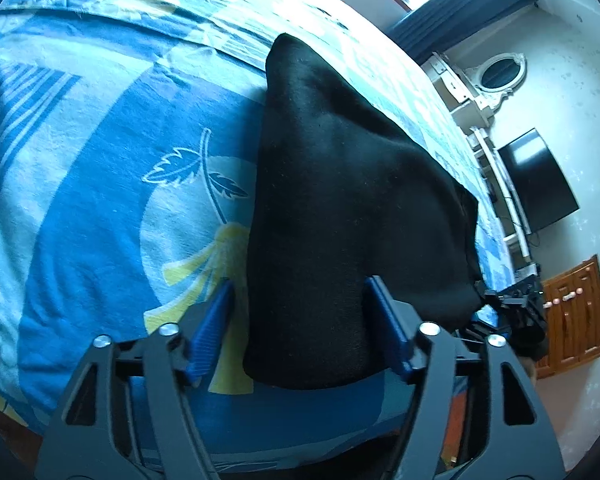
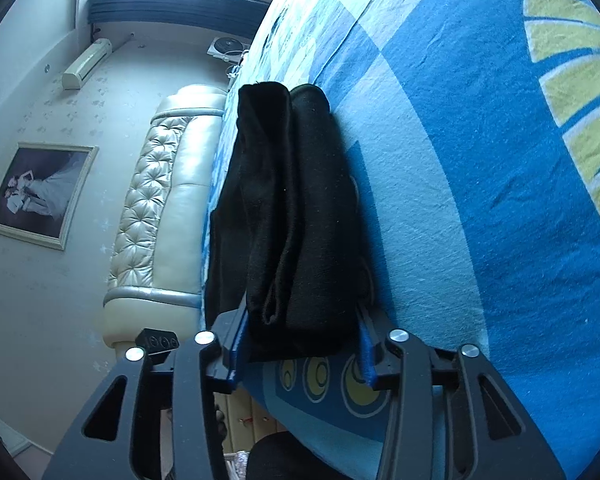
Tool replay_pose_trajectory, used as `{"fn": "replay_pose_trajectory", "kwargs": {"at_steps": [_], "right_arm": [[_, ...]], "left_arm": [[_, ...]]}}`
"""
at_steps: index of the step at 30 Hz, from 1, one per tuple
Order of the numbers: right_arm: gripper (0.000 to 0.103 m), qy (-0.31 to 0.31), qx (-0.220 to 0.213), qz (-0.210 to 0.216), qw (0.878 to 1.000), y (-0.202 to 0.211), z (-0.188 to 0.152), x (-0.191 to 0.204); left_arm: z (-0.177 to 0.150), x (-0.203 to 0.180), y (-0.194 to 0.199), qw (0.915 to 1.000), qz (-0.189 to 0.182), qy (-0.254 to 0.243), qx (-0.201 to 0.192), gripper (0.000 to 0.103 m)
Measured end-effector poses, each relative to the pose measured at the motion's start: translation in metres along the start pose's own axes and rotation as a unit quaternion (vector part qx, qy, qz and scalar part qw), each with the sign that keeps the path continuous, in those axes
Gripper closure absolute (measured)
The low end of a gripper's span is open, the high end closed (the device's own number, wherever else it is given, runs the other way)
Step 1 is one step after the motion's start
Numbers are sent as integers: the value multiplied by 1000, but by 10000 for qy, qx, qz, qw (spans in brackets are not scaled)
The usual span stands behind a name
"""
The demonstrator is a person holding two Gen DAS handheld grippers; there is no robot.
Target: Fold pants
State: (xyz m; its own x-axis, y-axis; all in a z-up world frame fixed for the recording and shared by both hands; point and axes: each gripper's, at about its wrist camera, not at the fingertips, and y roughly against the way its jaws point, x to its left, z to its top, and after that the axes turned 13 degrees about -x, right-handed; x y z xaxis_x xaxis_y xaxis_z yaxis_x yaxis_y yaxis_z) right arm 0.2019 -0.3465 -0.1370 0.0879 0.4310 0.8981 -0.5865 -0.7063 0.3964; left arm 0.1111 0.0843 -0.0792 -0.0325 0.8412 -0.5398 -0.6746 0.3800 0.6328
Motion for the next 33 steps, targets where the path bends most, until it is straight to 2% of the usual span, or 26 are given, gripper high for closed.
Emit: {"fn": "replay_pose_trajectory", "kwargs": {"at_steps": [4,11,15,18,23,25,28,33], "right_arm": [[50,-92,-9,27,10000,7,-3,1],[45,-49,-62,-165,9998,26,-10,3],[35,112,-92,-411,9991,33,-15,10],[29,477,-74,-759,9959,34,-23,22],[28,1410,-8,-1505,9785,32,-47,44],[28,1911,6,-1897,9631,29,-59,56],[27,2495,-78,-2252,9418,28,-76,71],[27,2746,-530,-2580,9248,35,-93,82]], "left_arm": [[-2,-8,6,9992,321,-240,-72,21],[-9,-18,24,9958,733,-514,-179,17],[-19,-35,38,9897,1043,-931,-317,14],[-29,-51,51,9826,1215,-1326,-462,13],[-42,-72,68,9742,1332,-1693,-676,12],[-45,-76,76,9729,1368,-1710,-749,12],[-49,-82,85,9721,1363,-1711,-842,12],[-58,-90,100,9638,1519,-1878,-1130,11]]}}
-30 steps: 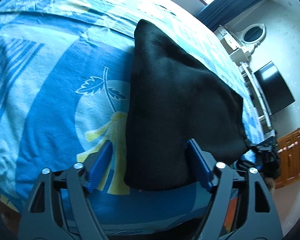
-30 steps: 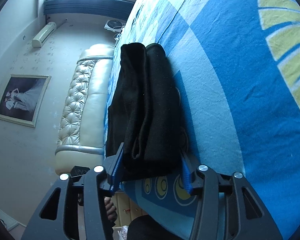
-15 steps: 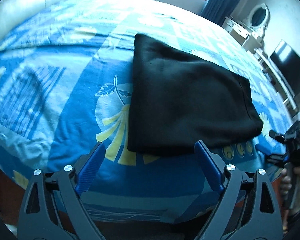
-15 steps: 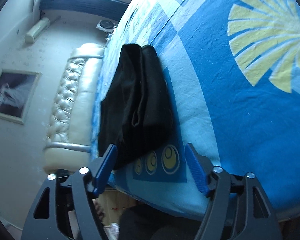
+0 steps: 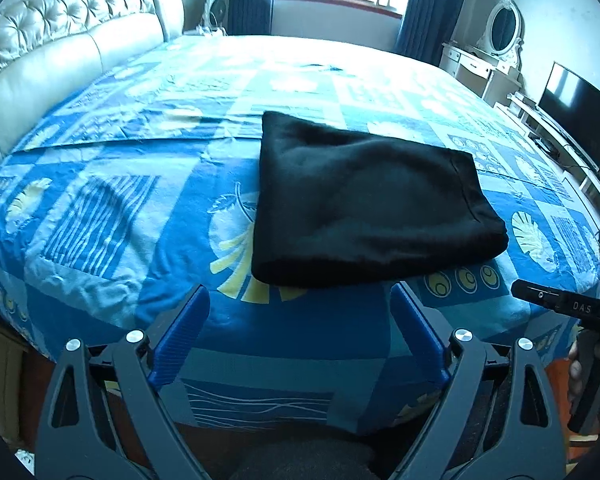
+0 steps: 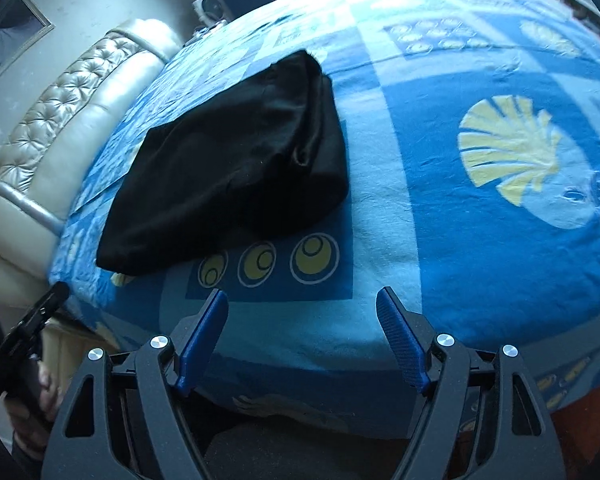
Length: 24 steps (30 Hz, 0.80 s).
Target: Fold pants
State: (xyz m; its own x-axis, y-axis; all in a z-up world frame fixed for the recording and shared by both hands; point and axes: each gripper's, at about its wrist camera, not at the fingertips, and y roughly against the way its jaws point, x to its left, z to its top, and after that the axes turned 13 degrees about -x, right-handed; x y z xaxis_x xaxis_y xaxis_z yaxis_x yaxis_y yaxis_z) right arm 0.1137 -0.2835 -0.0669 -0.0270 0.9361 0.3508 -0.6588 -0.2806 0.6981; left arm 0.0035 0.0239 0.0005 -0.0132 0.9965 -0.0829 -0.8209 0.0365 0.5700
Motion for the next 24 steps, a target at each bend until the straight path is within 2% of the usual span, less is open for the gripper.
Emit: {"fn": "replay_pose_trajectory", "kwargs": {"at_steps": [5,9,17,20,24], "right_arm": [[26,509,-527,-491,9961,15,-2,16],[24,701,-735,-627,9929,15,-1,26],[24,750,-707,-703,9922,13,-6,27],[24,772,-692,-701,9921,12,-7,28],[23,800,-659,-690,9922,10,-8,29]], "left_arm": [[-4,1,7,9999,134,1,-101,11],[-6,1,6,9996,233,-19,-161,11],[-9,-4,1,9996,235,-71,-131,11],[-9,-6,0,9995,271,-80,-136,6],[-9,-7,0,9996,248,-68,-154,6]]}}
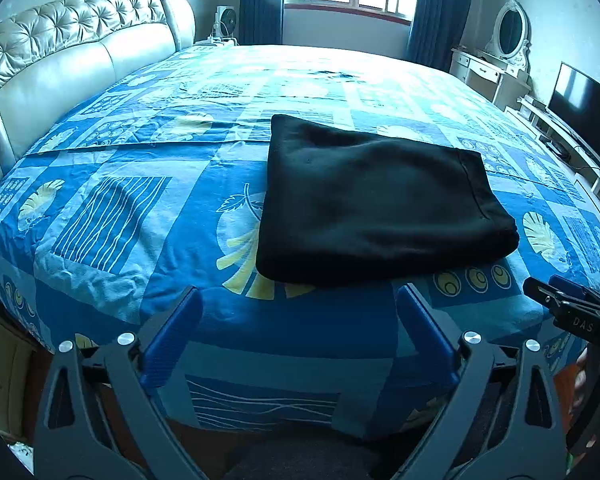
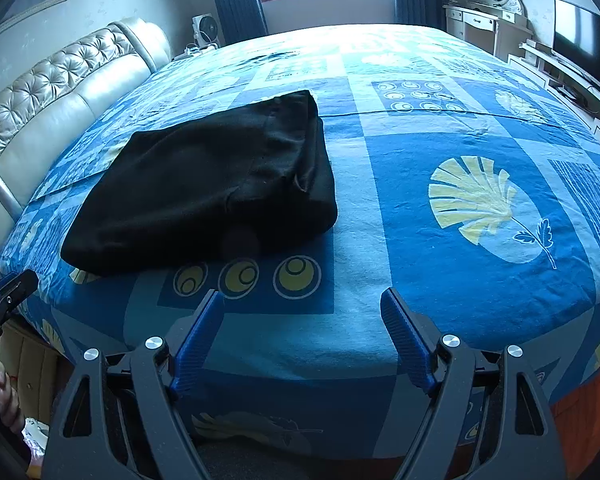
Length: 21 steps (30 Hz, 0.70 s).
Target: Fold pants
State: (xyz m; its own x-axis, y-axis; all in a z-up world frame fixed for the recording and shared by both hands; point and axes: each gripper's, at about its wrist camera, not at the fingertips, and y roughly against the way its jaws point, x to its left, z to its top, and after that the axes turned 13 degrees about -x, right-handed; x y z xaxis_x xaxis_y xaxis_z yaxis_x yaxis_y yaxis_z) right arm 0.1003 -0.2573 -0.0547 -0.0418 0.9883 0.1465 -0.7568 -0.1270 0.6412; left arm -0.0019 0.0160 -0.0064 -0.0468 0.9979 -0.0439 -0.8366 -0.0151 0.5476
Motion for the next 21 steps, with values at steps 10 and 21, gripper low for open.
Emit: {"fn": "replay_pose_trajectory", "kwargs": {"at_steps": [10,21], "right_arm": [[23,-8,55,23,10000,-2,-3,2],[23,6,102,57,9999,-4,-4,3]], "left_arm": [[0,-2,-1,10000,75,-22,-17,4],[0,-1,-4,9998,176,-86,99,4]]}}
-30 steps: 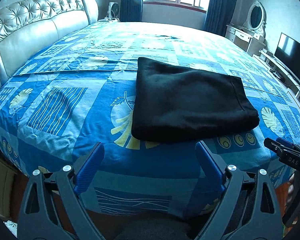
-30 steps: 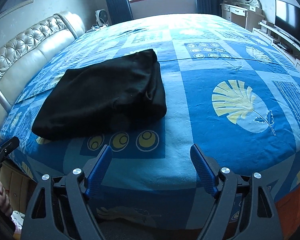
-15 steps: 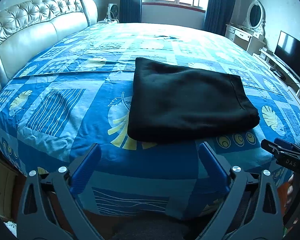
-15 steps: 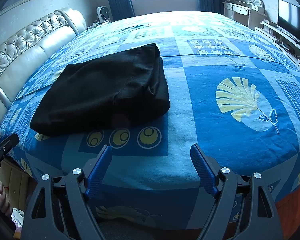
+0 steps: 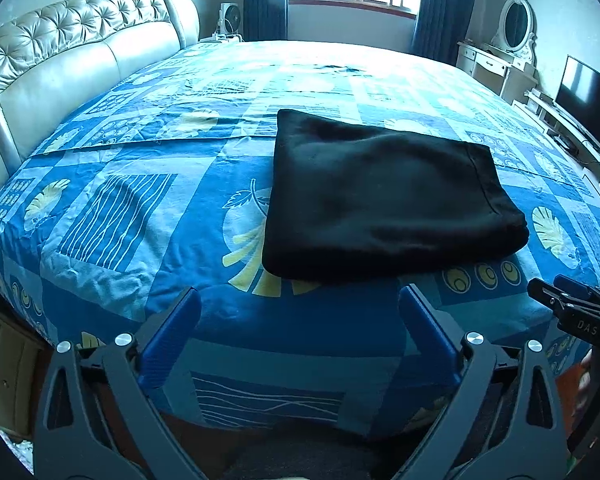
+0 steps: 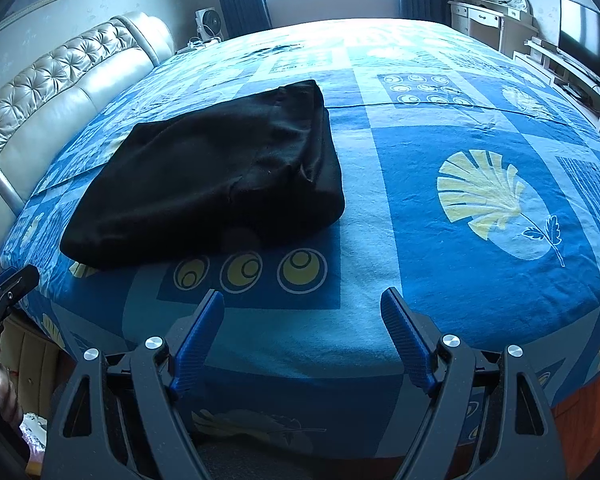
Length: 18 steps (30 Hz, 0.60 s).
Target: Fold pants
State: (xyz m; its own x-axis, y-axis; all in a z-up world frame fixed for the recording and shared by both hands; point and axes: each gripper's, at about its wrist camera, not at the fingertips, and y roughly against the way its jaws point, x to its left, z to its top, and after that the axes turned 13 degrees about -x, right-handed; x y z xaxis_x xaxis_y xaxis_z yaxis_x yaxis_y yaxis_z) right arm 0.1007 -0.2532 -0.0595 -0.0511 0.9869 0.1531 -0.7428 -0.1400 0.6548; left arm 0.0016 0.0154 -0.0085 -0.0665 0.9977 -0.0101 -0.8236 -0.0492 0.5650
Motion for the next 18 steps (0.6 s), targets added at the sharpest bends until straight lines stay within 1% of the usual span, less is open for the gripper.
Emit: {"fn": "replay_pose_trajectory", "kwargs": {"at_steps": [8,18], "right_arm": [[23,21,28,27,10000,0,-2,3],[23,33,63,37,10000,-1,-4,5]], "left_arm": [[1,-2,3,9999,31,-65,-86,4],[1,-3,2,9999,30,-77,-82,4]]}}
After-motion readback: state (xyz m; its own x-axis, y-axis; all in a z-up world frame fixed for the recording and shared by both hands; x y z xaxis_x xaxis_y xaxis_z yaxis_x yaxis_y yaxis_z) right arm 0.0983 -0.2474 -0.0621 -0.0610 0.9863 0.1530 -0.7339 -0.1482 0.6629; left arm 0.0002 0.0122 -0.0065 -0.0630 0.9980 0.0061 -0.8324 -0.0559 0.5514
